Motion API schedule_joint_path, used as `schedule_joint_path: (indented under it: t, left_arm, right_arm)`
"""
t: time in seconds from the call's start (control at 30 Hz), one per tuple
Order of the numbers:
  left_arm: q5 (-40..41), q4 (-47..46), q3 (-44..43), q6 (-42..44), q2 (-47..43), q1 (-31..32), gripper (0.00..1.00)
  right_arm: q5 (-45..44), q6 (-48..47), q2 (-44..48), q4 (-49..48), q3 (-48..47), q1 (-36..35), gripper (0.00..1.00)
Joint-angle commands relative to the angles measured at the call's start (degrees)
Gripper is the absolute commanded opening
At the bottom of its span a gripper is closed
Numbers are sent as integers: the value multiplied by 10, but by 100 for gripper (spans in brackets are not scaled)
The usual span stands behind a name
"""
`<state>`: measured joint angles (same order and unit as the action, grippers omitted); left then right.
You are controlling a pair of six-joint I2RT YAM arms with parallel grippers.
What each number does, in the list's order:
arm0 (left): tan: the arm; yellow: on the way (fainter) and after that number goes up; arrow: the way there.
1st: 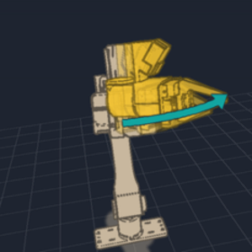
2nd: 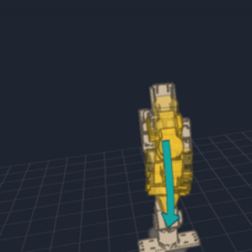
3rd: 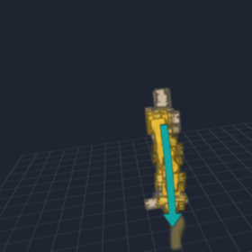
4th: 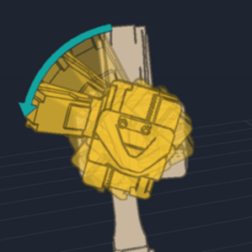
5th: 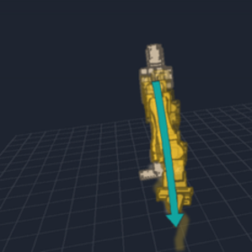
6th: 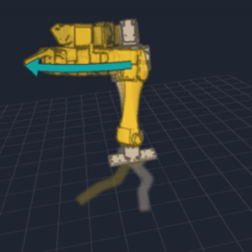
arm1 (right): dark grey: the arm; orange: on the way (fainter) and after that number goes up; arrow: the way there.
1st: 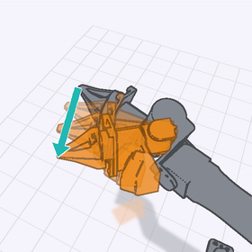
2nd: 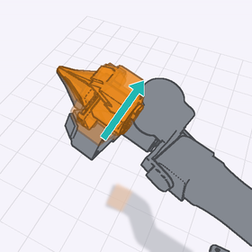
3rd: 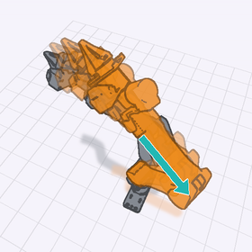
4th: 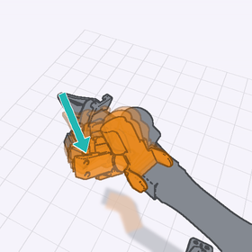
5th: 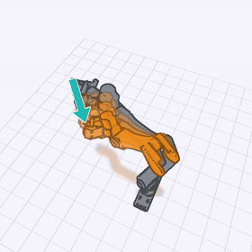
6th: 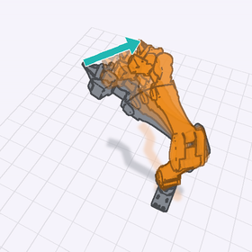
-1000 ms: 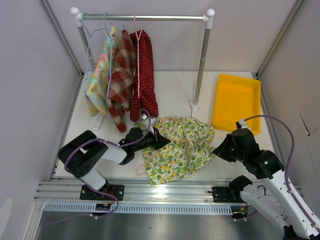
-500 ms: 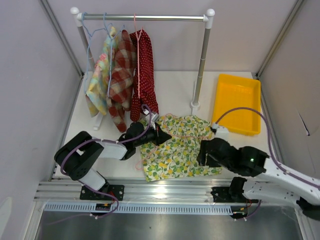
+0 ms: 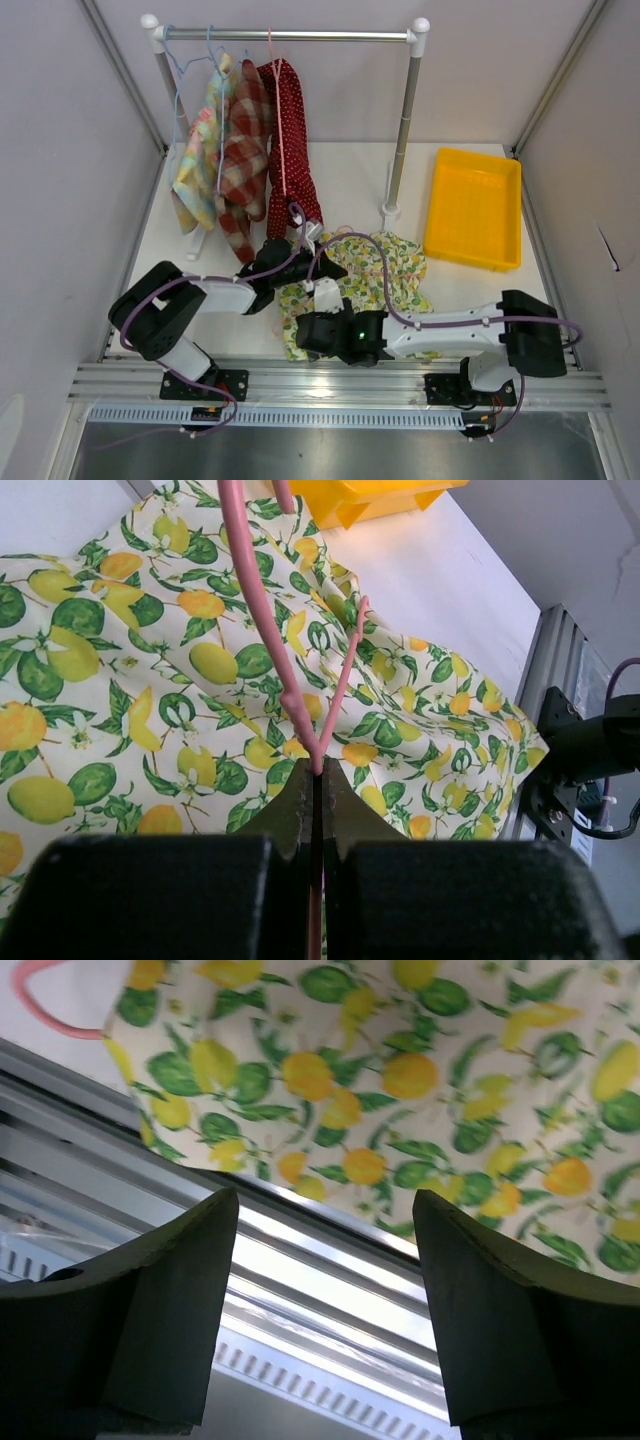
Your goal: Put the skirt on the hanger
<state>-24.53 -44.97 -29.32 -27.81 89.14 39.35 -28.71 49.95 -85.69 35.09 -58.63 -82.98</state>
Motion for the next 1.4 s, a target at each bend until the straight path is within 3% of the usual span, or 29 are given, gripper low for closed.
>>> schedule_joint_path:
  t: [0.0,0.43,0.63,0.67,0.7,0.77,0.8,0.9,1.07,1.37]
  left_arm:
    - [-25,-11,-32,20,2,-5,0]
    - [-57,-11,-41,29,43,-9,0]
    - [-56,-6,-43,32,43,-8,0]
    - [-56,-6,-44,33,42,-9,0]
    - [-54,-4,-46,35,42,-9,0]
    - [-54,1,-50,36,38,-9,0]
    - [-54,3,-47,37,38,-9,0]
    - [-54,5,-50,38,37,-10,0]
    - [-50,12,-55,41,33,-12,0]
    - [-39,44,-80,50,26,-16,0]
  right_arm:
    - [-40,-16,-32,-92,-44,-26,77]
    - [-116,-10,-166,-183,-58,-75,81]
    - [-115,-17,-208,-204,-64,-75,75]
    - [-111,-16,-211,-205,-62,-75,73]
    - [-108,-14,-214,-206,-61,-75,59]
    - [-104,-8,-214,-206,-53,-76,46]
    - [-101,-6,-213,-206,-48,-76,35]
    - [-98,1,-195,-202,-32,-78,19]
    - [-75,-20,-129,-203,-4,-81,7]
    - [-6,-35,-72,-140,-27,-131,6]
